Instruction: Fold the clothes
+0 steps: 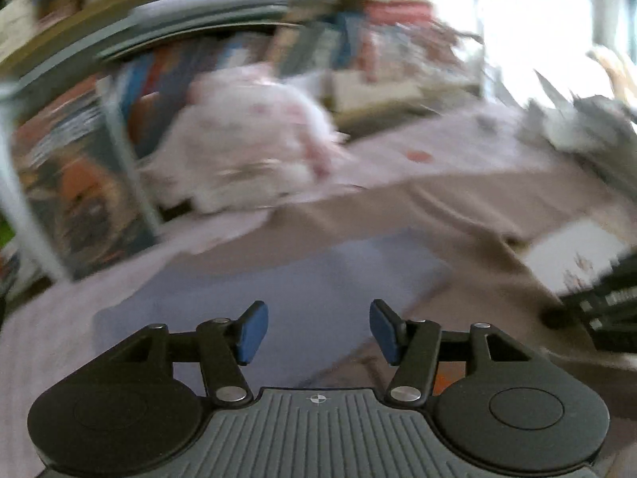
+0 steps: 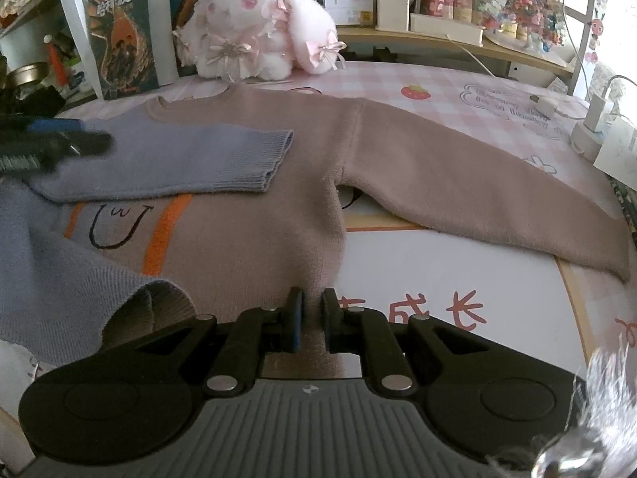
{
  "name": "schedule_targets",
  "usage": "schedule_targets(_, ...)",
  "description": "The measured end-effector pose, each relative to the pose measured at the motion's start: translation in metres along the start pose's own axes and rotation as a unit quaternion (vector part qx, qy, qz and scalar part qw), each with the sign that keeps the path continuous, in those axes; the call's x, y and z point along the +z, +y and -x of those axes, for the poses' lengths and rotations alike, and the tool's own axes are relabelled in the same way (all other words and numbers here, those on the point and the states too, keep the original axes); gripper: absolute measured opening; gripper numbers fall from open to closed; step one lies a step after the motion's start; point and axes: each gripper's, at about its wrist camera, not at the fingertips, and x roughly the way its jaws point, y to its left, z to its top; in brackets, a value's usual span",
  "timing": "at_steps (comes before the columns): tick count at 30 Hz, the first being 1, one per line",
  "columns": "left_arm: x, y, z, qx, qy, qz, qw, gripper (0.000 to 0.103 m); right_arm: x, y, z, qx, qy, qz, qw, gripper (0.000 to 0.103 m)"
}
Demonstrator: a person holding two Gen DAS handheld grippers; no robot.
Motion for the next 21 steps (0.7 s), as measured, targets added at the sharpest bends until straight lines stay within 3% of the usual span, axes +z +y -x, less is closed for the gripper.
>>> schedule_targets(2, 0.001, -0.015, -0.003, 0.0, 0.008, -0.029, 0.9995, 0.058, -0.001, 0.001, 0.0, -0.003, -0.002, -0.001, 1.0, 0.012)
schedule_targets(6, 0.005, -0.018, 0.015, 0.011, -0.008, -0.04, 0.9991, 0.058, -0.002, 0.002, 0.001, -0.003, -0.006, 0.002, 1.0, 0.012)
schedule_targets(13, 0.031, 0.002, 0.043, 0.05, -0.066, -0.003, 0.9965, 0.058, -0.003, -0.001, 0.001, 0.004, -0.009, 0.004, 1.0, 0.012)
schedule_targets(15, 0.032, 0.004, 0.037, 0.048, -0.055, 0.002, 0.9973, 0.058, -0.003, -0.002, 0.001, 0.006, -0.01, 0.002, 1.0, 0.012)
schedule_targets(21, 0.013, -0.024, -0.004, 0.02, 0.008, -0.044, 0.9988, 0.058, -0.004, -0.003, 0.001, 0.011, -0.011, 0.001, 1.0, 0.012)
